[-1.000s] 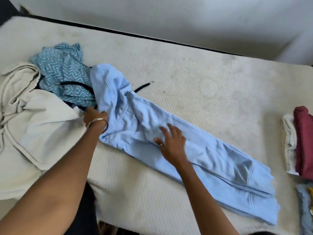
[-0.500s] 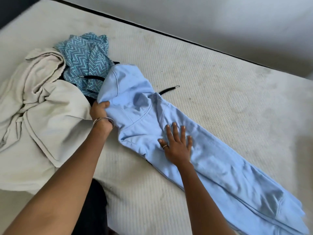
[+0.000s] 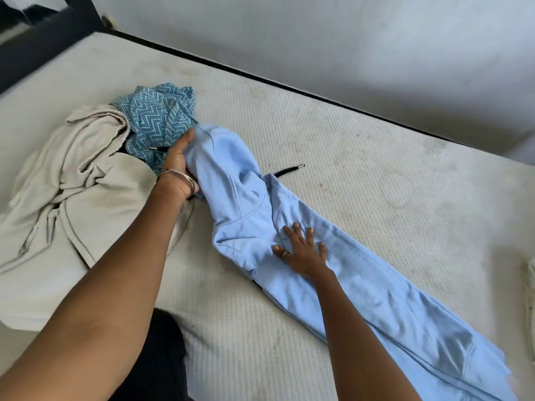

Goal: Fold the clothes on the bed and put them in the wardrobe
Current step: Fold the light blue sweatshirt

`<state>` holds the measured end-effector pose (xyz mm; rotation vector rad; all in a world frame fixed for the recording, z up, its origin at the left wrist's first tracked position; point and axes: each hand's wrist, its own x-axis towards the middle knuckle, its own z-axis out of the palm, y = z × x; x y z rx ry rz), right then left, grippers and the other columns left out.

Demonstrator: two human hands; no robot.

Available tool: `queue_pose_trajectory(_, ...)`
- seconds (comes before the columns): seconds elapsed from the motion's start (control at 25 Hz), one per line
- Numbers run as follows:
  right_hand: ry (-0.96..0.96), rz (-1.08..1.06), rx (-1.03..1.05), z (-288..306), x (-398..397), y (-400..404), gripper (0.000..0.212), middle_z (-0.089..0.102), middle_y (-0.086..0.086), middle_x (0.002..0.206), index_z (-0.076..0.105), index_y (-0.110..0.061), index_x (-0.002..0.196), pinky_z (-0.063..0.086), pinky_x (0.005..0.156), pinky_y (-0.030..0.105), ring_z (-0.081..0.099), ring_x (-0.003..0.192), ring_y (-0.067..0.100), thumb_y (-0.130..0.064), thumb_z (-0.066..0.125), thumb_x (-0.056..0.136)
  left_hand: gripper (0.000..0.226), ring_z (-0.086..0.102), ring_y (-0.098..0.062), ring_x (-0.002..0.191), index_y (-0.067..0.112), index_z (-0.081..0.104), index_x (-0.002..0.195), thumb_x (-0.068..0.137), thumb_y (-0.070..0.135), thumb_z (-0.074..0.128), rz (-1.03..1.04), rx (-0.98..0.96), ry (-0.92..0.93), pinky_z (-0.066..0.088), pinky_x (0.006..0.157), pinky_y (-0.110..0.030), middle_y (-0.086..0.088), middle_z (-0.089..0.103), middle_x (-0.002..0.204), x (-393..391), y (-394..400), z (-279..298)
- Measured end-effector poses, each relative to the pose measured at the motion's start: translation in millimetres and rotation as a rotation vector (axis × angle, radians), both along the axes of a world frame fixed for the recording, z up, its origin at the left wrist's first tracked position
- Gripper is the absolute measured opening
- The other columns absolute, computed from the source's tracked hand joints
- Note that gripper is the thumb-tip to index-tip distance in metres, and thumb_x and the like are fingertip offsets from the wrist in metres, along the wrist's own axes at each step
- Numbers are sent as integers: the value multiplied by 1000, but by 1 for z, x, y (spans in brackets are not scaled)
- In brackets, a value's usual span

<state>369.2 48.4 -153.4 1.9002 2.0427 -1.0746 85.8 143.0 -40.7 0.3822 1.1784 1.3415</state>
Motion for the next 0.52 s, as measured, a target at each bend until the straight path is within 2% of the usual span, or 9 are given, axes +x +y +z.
queue_pose_trajectory(0.12, 18, 19, -37, 3, 1, 7, 66, 6, -11, 164, 21, -35, 154, 1, 118, 55, -7, 151, 22, -64, 36, 96, 58, 63, -29, 110, 10, 69, 111, 66, 45, 79, 75, 47, 125, 49, 97, -45, -12, 69, 114, -7, -1, 24)
queue_pose_trajectory(0.2, 157, -120, 60, 17, 2, 7, 50, 48, 0, 146, 53, -20, 135, 30, 111, 50, 34, 142, 29, -53, 40, 100, 51, 69, -23, 88, 15, 77, 86, 47, 47, 86, -59, 159, 317, 51, 91, -39, -5, 74, 92, 4, -10, 39)
queue_pose_trajectory(0.24, 336, -344, 121, 28, 4, 5, 44, 64, 7, 127, 65, -11, 119, 42, 101, 46, 53, 126, 30, -46, 42, 102, 46, 69, -22, 78, 18, 78, 77, 44, 50, 86, -206, 213, 410, 52, 86, -39, -2, 74, 82, 17, -19, 50)
queue_pose_trajectory(0.28, 568, -623, 163, 38, 9, 1, 41, 70, 9, 114, 69, -7, 107, 47, 94, 42, 62, 113, 30, -38, 43, 103, 45, 67, -23, 74, 18, 76, 72, 46, 55, 84, -385, 250, 543, 52, 81, -40, -3, 74, 78, 36, -30, 55)
queue_pose_trajectory(0.32, 796, -856, 154, 46, 14, -4, 38, 71, 8, 110, 70, -9, 103, 49, 92, 39, 66, 106, 28, -34, 42, 104, 50, 66, -25, 74, 17, 72, 71, 52, 63, 78, -580, 296, 733, 52, 76, -41, -7, 72, 77, 59, -44, 52)
queue_pose_trajectory(0.36, 979, -1007, 83, 51, 20, -9, 39, 71, 7, 112, 69, -12, 106, 50, 93, 38, 68, 102, 26, -40, 41, 104, 58, 65, -26, 74, 17, 67, 72, 58, 73, 69, -811, 376, 994, 51, 72, -40, -12, 70, 78, 87, -60, 42)
queue_pose_trajectory(0.44, 1235, -1079, -133, 55, 33, -22, 67, 68, 12, 121, 63, -16, 123, 47, 101, 45, 67, 108, 27, -70, 44, 89, 70, 59, -28, 90, 13, 66, 91, 72, 78, 48, -1301, 519, 1605, 45, 79, -39, -13, 65, 97, 150, -108, 14)
queue_pose_trajectory(0.48, 1302, -1063, -223, 53, 38, -29, 81, 65, 15, 126, 59, -16, 130, 45, 104, 47, 63, 115, 30, -79, 47, 81, 68, 54, -29, 104, 15, 62, 108, 78, 73, 47, -1473, 560, 1751, 41, 90, -41, -11, 60, 112, 176, -133, 3)
queue_pose_trajectory(0.52, 1315, -1049, -254, 55, 41, -35, 85, 64, 16, 127, 58, -16, 133, 45, 103, 46, 62, 117, 31, -81, 49, 78, 63, 50, -29, 112, 15, 56, 120, 82, 65, 52, -1583, 562, 1755, 37, 97, -44, -10, 55, 121, 195, -152, -7)
